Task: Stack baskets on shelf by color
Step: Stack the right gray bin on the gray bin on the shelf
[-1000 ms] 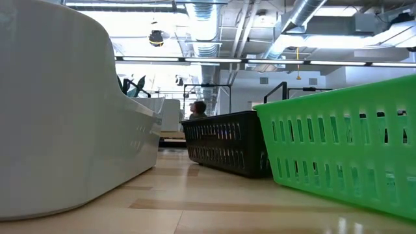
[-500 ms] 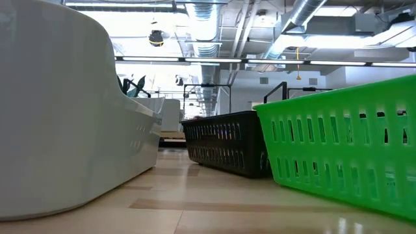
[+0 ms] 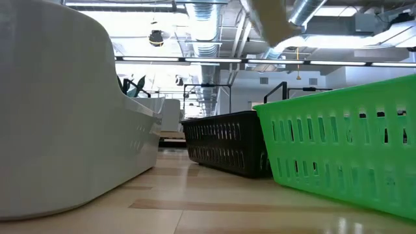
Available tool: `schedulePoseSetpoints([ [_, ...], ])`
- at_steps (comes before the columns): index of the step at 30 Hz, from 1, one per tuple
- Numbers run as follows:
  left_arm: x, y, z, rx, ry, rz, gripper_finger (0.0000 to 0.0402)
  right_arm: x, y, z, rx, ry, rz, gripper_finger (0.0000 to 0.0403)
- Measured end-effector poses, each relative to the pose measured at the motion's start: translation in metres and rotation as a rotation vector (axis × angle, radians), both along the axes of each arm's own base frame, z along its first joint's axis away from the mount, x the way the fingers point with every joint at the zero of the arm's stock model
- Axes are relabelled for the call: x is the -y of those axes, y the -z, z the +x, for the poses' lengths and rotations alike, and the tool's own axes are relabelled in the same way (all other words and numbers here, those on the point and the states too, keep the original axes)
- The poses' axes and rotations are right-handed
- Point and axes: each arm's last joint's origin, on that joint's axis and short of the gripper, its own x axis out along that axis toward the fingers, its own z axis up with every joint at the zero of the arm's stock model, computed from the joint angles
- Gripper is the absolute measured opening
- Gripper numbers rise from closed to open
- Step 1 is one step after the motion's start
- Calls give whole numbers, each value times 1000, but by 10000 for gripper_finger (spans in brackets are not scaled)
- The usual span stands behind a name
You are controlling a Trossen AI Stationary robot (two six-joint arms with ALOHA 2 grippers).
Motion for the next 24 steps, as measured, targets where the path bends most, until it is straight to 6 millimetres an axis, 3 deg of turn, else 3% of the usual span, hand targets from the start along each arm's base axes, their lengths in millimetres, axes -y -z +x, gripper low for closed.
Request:
schedulePoseSetpoints([
  [5, -1, 3, 0, -50, -69, -40, 244, 71, 18, 42, -94, -182, -330, 0],
  [10, -2, 10, 2, -86, -122, -112, 244, 114, 54, 87, -163, -373, -482, 0],
  [17, -1, 19, 5, -86, -130, -204, 244, 128, 109, 140, -198, -550, -529, 0],
  [24, -1, 22, 7, -62, -112, -253, 244, 128, 141, 166, -200, -601, -519, 0],
])
